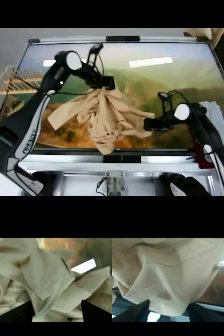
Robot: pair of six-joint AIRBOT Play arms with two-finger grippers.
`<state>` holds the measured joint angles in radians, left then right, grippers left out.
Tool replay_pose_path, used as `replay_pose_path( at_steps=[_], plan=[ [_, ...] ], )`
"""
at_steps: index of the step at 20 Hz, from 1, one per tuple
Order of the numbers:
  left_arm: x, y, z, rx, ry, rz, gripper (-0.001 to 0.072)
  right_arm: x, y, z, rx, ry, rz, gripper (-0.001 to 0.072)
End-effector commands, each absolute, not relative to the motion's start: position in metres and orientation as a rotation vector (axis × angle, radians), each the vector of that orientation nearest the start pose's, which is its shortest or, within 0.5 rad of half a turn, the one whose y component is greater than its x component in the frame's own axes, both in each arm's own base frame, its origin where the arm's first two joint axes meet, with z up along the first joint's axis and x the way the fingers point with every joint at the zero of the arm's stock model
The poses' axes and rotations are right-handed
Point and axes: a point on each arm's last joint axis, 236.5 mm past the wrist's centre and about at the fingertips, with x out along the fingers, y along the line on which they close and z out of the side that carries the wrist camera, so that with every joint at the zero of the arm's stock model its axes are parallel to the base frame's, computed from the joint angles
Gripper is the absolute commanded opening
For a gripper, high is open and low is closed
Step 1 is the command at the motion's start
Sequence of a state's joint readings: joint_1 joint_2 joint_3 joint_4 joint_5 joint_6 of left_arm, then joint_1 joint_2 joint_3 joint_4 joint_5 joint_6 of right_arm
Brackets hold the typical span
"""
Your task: Fold the shirts.
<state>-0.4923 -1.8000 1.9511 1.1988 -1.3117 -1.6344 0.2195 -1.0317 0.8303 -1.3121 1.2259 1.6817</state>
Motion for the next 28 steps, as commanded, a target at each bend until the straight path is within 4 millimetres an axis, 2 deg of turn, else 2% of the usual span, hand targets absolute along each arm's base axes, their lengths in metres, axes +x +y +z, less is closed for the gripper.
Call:
replay_pose_path(
  at_steps=[1,3,4,6,7,9,11,12,15,17,18,20,22,24,25,26,27,28],
  plan=[
    [0.406,-0.264,0.034,0.081,1.462,-0.541,0.0717,0.272,0.117,-0.014,0.113,1.427,0.290,0.0592],
    [0.413,-0.213,0.067,0.094,1.423,-0.433,0.0716,0.303,0.124,0.030,0.064,1.294,0.351,0.0592],
    [0.415,-0.197,0.087,0.074,1.385,-0.409,0.0717,0.320,0.128,0.057,0.043,1.212,0.376,0.0592],
    [0.410,-0.176,0.121,0.016,1.323,-0.367,0.0716,0.353,0.133,0.114,0.008,1.038,0.400,0.0592],
    [0.400,-0.172,0.128,0.010,1.317,-0.363,0.0715,0.367,0.133,0.137,-0.004,0.976,0.400,0.0592],
    [0.372,-0.175,0.117,0.009,1.357,-0.362,0.0715,0.391,0.138,0.168,-0.006,0.901,0.403,0.0592],
    [0.342,-0.186,0.080,-0.001,1.408,-0.356,0.0716,0.417,0.144,0.180,-0.004,0.868,0.407,0.0597],
    [0.324,-0.192,0.054,-0.020,1.435,-0.339,0.0716,0.429,0.149,0.177,-0.006,0.875,0.414,0.0663],
    [0.280,-0.216,-0.011,-0.160,1.468,-0.298,0.0716,0.456,0.178,0.142,0.013,0.948,0.518,0.0667],
    [0.255,-0.237,-0.040,-0.310,1.510,-0.305,0.0716,0.468,0.199,0.108,0.070,1.027,0.577,0.0667],
    [0.245,-0.248,-0.052,-0.381,1.525,-0.312,0.0716,0.473,0.202,0.085,0.078,1.078,0.580,0.0667],
    [0.236,-0.262,-0.065,-0.476,1.522,-0.314,0.0716,0.471,0.203,0.039,0.064,1.197,0.594,0.0667],
    [0.236,-0.269,-0.072,-0.517,1.492,-0.311,0.0716,0.457,0.202,0.001,0.036,1.322,0.627,0.0667],
    [0.242,-0.272,-0.076,-0.552,1.464,-0.284,0.0710,0.444,0.206,-0.022,0.019,1.399,0.681,0.0667],
    [0.247,-0.273,-0.077,-0.579,1.453,-0.262,0.0709,0.442,0.211,-0.027,0.035,1.411,0.709,0.0667],
    [0.254,-0.274,-0.077,-0.603,1.429,-0.249,0.0666,0.440,0.218,-0.028,0.058,1.411,0.742,0.0667],
    [0.260,-0.274,-0.076,-0.613,1.404,-0.249,0.0527,0.440,0.224,-0.029,0.074,1.406,0.768,0.0667],
    [0.265,-0.275,-0.075,-0.620,1.384,-0.251,0.0435,0.439,0.229,-0.031,0.092,1.409,0.789,0.0667]
  ],
)
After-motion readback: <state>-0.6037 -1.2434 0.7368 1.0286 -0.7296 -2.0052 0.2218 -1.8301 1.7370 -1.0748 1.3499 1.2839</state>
